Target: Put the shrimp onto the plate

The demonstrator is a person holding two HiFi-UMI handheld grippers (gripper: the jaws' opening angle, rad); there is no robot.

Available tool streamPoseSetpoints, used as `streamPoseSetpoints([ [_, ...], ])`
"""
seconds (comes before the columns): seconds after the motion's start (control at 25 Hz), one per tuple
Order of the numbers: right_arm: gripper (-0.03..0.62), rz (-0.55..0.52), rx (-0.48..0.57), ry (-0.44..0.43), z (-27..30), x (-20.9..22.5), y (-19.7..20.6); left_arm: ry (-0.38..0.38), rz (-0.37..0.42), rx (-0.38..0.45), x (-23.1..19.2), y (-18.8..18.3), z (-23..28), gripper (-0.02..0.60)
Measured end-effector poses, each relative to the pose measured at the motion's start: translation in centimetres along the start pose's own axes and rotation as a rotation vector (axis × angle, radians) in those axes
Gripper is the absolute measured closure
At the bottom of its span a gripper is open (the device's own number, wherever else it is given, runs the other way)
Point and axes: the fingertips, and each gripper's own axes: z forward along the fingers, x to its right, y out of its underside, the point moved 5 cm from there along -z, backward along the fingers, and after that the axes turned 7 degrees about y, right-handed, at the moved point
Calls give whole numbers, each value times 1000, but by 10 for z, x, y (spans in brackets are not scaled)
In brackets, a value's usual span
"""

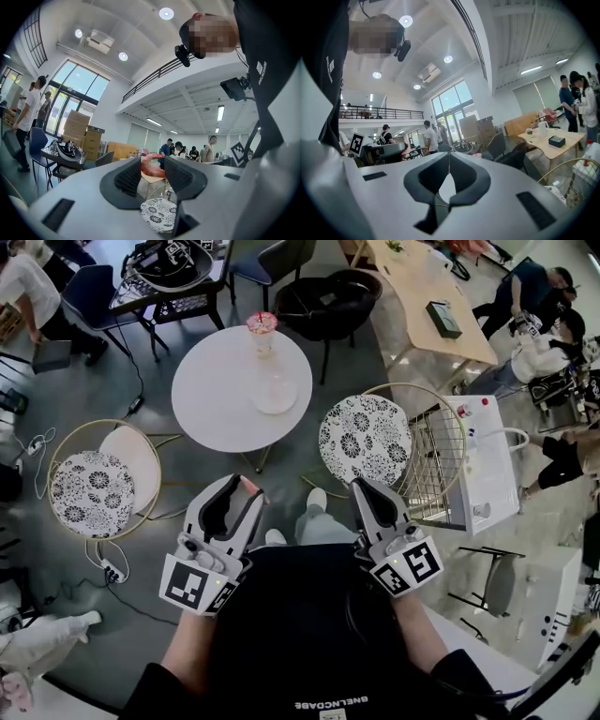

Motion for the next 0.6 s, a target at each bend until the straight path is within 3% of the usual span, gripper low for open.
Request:
streamPoseSetpoints([
  [0.6,576,41,-24,-102,75,77,-17,-63,-11,-35,-28,8,87,423],
])
